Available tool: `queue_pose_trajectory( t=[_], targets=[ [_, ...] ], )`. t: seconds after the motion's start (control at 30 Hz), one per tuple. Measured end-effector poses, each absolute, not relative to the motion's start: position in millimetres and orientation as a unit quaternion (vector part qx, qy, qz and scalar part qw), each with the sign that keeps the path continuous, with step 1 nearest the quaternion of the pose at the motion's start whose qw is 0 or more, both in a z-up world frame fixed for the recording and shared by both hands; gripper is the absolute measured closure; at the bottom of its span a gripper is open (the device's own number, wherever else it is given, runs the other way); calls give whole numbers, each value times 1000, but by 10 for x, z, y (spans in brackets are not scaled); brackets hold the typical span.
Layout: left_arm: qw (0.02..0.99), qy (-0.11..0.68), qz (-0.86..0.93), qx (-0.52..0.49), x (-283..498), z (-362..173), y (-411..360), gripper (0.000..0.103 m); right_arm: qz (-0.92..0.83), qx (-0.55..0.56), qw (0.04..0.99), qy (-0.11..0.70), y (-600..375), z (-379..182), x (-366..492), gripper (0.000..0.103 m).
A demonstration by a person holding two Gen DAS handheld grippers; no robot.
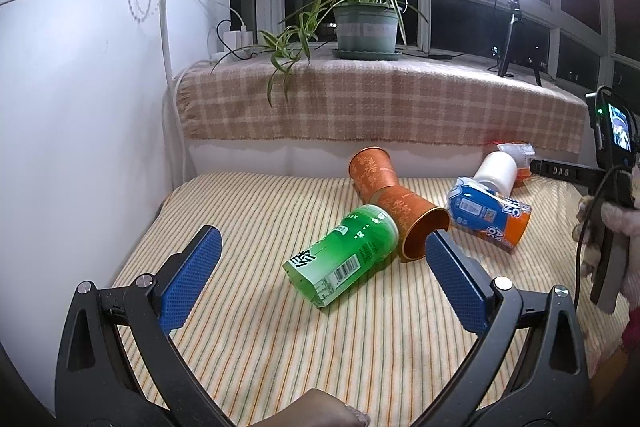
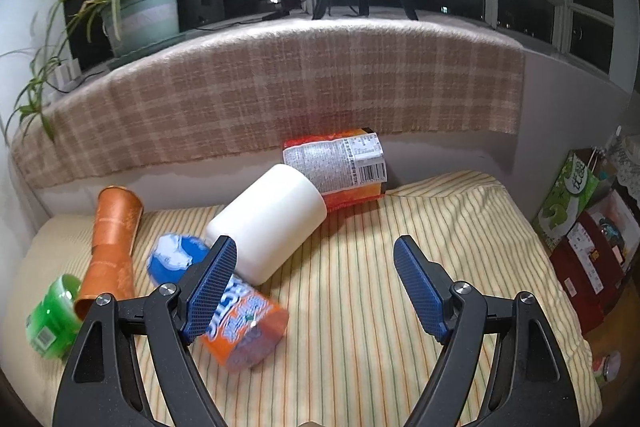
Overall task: Flip cup upright
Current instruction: 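Move the right gripper toward the white cup lying on its side, then close the right gripper around the white cup's body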
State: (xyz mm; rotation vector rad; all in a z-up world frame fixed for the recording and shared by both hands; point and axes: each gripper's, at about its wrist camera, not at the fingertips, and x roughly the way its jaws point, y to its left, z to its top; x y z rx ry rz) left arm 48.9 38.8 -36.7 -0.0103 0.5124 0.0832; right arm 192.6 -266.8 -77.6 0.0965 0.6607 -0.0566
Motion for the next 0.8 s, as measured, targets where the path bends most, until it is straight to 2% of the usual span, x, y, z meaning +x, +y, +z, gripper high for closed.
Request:
queue_pose_trajectory(
  t=[0.3,0.8],
  targets=[
    [963,265,49,-5,558,-448,447,0,-2,85,925,369,-2751,-870,2344,22],
    [958,281,50,-4,602,-546,493,0,44,300,833,463,-2955,-1224,2902,22]
  ],
)
